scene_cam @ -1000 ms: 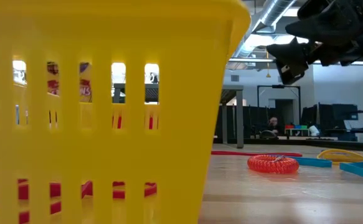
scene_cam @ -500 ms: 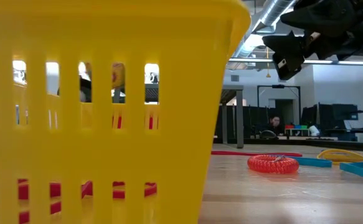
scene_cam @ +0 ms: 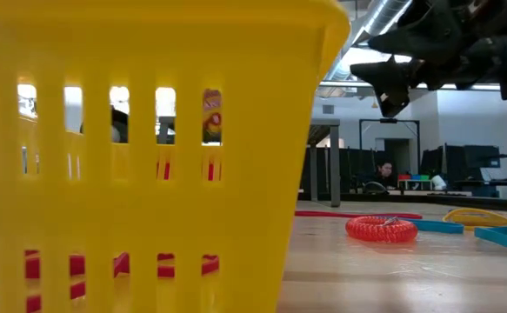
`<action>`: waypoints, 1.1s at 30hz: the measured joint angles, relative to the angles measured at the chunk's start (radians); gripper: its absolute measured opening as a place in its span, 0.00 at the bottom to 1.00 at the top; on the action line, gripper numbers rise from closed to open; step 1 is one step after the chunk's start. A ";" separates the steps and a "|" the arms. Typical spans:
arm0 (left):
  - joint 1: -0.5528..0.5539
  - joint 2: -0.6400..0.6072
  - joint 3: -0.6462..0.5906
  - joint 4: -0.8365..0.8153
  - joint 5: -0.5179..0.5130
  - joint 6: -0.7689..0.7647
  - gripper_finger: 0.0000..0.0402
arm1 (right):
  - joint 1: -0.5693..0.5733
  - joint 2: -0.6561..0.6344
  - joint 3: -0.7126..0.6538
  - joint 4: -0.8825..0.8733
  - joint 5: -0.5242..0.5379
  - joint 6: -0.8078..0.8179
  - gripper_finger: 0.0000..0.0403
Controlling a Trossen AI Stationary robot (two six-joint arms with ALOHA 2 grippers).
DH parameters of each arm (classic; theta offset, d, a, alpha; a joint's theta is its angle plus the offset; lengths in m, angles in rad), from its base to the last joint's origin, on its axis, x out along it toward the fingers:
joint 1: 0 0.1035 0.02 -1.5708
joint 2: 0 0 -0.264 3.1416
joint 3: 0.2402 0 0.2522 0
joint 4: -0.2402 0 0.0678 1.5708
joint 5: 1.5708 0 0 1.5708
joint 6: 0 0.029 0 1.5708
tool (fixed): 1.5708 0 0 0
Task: Pick & Place Office Desk Supplies
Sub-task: Put the crayon into the top yellow bin
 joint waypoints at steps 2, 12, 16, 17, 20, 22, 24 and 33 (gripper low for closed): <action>0.017 0.046 0.031 0.004 0.000 0.033 0.00 | -0.007 0.000 0.000 -0.012 -0.001 -0.006 0.45; 0.063 0.194 0.098 0.014 0.000 0.101 0.00 | -0.047 0.000 0.000 -0.076 -0.002 -0.030 0.45; 0.068 0.216 0.097 0.036 0.000 0.101 0.00 | -0.065 0.000 0.000 -0.094 -0.003 -0.043 0.45; 0.068 0.219 0.097 0.040 0.000 0.101 0.00 | -0.071 0.000 0.000 -0.100 -0.009 -0.043 0.45; 0.068 0.222 0.097 0.067 0.000 0.101 0.00 | -0.088 0.000 0.000 -0.107 -0.049 -0.043 0.45; 0.068 0.222 0.097 0.080 0.000 0.102 0.00 | -0.096 0.000 0.000 -0.107 -0.060 -0.043 0.45; 0.068 0.222 0.097 0.094 0.000 0.101 0.00 | -0.099 0.000 0.000 -0.107 -0.063 -0.043 0.45; 0.073 0.223 0.069 0.118 0.000 0.125 0.00 | -0.105 0.000 0.000 -0.114 -0.081 -0.043 0.45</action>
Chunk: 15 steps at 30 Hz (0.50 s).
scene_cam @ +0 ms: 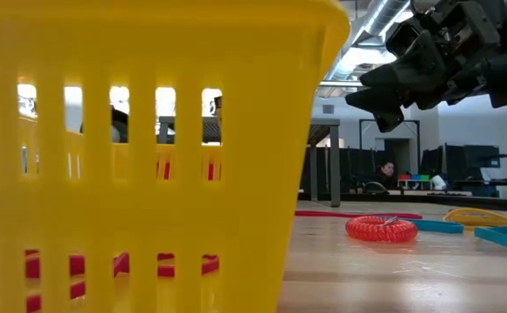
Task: Pick & Place Office Desk Supplies
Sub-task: Put the crayon into the top yellow bin
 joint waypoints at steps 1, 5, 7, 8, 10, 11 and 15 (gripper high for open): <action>0.000 0.002 0.000 0.003 0.000 0.000 0.00 | 0.000 0.000 0.000 0.000 0.000 0.000 0.45; 0.011 0.024 0.000 0.015 -0.002 0.003 0.00 | 0.000 0.000 0.000 0.001 0.000 0.000 0.45; 0.014 0.047 0.001 0.019 -0.005 0.016 0.00 | 0.000 0.000 0.000 0.000 0.000 0.003 0.45; 0.016 0.062 0.000 0.009 -0.005 0.021 0.00 | 0.000 0.000 0.000 0.002 0.000 0.005 0.45; 0.016 0.089 -0.001 0.008 -0.011 0.032 0.00 | 0.000 0.000 0.000 -0.004 0.000 0.005 0.45; 0.016 0.101 0.000 0.010 -0.018 0.040 0.00 | 0.001 0.000 0.000 -0.007 0.000 0.006 0.45; 0.016 0.136 0.000 0.009 -0.047 0.048 0.00 | 0.001 0.000 0.000 -0.009 0.000 0.008 0.45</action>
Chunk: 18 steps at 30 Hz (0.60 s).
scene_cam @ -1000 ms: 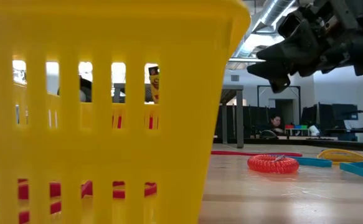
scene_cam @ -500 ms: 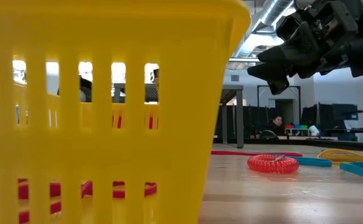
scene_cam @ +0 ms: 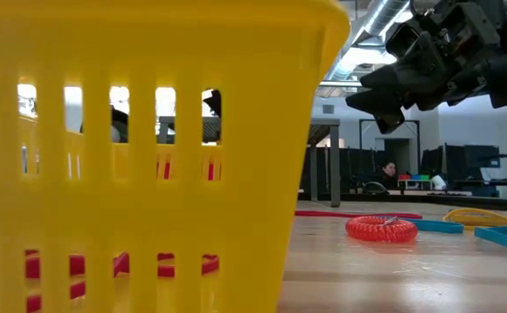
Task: Pick & Place Office Desk Supplies
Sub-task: Put the crayon into the top yellow bin
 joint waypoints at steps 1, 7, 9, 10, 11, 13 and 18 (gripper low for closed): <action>0.000 0.002 0.000 0.000 -0.001 0.000 0.00 | 0.000 0.000 0.000 0.000 0.000 0.000 0.45; 0.000 -0.010 0.000 0.006 -0.002 -0.003 0.01 | -0.001 0.000 0.000 -0.006 0.000 -0.007 0.45; 0.000 -0.020 0.001 0.017 -0.003 -0.004 0.02 | -0.001 0.000 0.000 -0.008 0.000 -0.007 0.45; -0.001 -0.026 0.001 0.016 0.000 -0.004 0.03 | -0.001 0.000 0.000 -0.010 0.000 -0.007 0.45; -0.001 -0.029 0.001 0.010 0.005 -0.004 0.04 | -0.001 0.000 0.000 -0.010 0.000 -0.007 0.45; -0.001 -0.030 0.001 0.022 0.013 -0.004 0.05 | -0.001 0.000 0.000 -0.012 0.000 -0.007 0.45; -0.001 -0.030 0.001 0.012 0.013 -0.007 0.10 | 0.000 0.000 0.000 -0.011 0.000 -0.007 0.45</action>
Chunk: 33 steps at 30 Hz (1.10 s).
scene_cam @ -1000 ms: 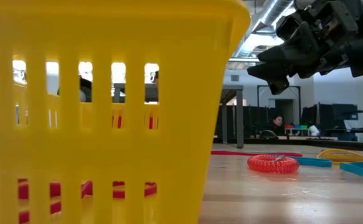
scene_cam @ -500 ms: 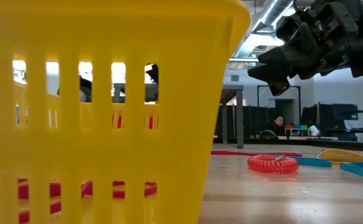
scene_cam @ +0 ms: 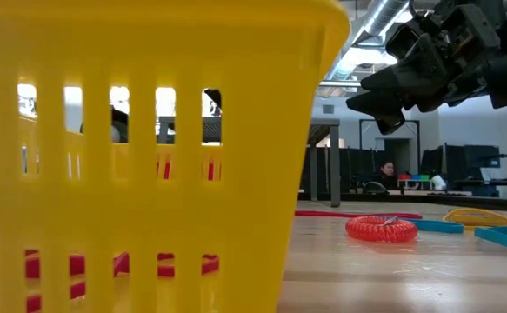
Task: Pick & Place Office Desk Supplies
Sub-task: Put the crayon into the top yellow bin, then put the red rubber band into the bottom yellow bin
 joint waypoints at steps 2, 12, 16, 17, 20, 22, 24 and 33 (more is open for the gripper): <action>0.000 0.000 0.000 0.000 0.001 0.000 0.12 | 0.000 0.000 0.000 0.000 0.000 0.000 0.45; -0.001 -0.003 0.003 -0.013 0.032 -0.001 0.22 | 0.000 0.000 0.000 0.000 0.000 0.000 0.45; -0.004 -0.016 0.041 -0.065 0.047 -0.010 0.25 | 0.000 0.000 0.000 0.000 0.000 0.000 0.45; -0.004 -0.024 0.048 -0.080 0.055 -0.020 0.25 | 0.000 0.000 0.000 0.000 0.000 0.000 0.45; -0.004 -0.059 0.055 -0.076 0.094 -0.040 0.28 | 0.000 0.000 0.000 0.001 0.000 0.000 0.45; -0.004 -0.087 0.055 -0.076 0.112 -0.057 0.29 | 0.000 0.000 0.000 0.000 0.000 0.000 0.45; -0.004 -0.117 0.055 -0.077 0.125 -0.085 0.31 | 0.000 0.000 0.000 0.003 0.000 0.000 0.45; -0.041 -0.228 0.055 -0.093 0.164 -0.161 0.35 | 0.000 0.000 0.000 0.004 0.000 0.000 0.45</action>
